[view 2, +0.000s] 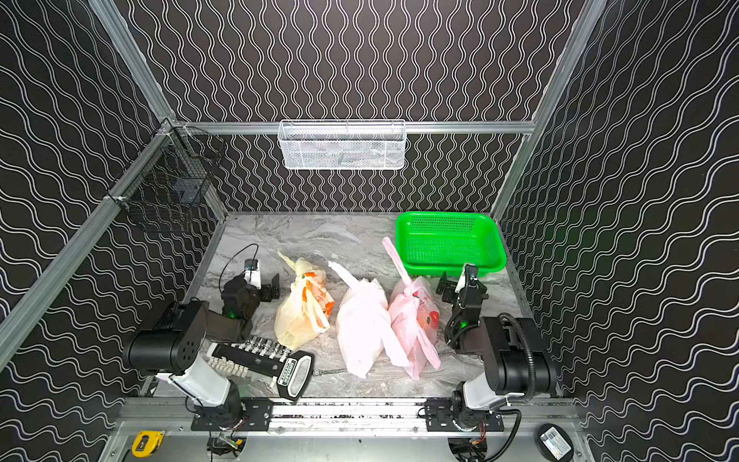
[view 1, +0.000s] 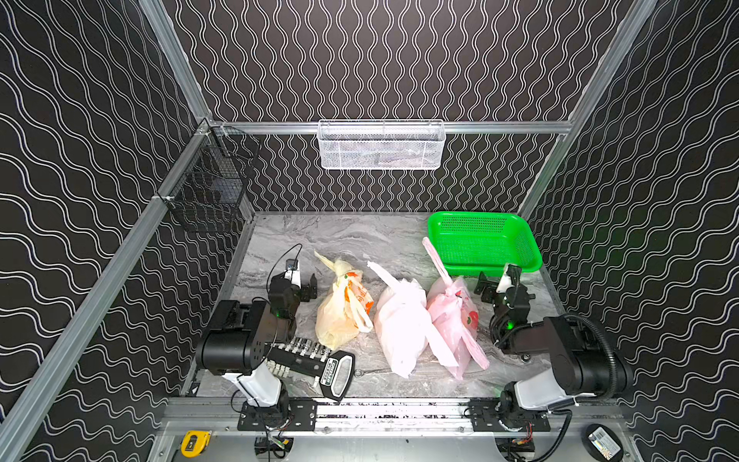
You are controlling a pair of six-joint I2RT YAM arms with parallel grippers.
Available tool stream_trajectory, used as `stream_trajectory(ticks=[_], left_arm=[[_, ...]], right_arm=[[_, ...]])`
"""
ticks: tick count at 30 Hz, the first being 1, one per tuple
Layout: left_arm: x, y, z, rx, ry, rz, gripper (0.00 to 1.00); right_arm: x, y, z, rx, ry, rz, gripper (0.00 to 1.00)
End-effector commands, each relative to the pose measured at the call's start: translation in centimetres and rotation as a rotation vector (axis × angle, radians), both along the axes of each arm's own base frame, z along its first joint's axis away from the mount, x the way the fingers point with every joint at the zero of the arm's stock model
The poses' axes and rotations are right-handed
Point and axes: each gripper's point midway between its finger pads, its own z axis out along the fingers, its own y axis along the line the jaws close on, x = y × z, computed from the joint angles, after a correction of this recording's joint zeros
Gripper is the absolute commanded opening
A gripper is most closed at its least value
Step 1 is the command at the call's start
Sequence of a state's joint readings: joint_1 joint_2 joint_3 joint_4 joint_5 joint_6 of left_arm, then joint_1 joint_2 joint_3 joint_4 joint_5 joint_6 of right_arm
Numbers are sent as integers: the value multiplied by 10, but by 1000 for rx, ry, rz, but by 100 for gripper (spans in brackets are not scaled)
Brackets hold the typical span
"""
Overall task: Place the oranges into plastic bags & tie knots
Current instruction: Reset both arms
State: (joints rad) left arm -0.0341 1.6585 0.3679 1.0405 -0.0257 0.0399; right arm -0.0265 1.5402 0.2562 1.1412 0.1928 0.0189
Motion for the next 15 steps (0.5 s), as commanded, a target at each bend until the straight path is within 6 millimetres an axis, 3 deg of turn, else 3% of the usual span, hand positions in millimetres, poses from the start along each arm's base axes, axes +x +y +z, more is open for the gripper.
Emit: stream_trajectory(ticks=[1,15], left_arm=[[-2,0,-4,20,22,-4,99],[-4,-5,-3,33,9,-20,99]], right_arm=[[3,-2,10,14,-31,-10,100],[3,0,12,7,-52,-4,100]])
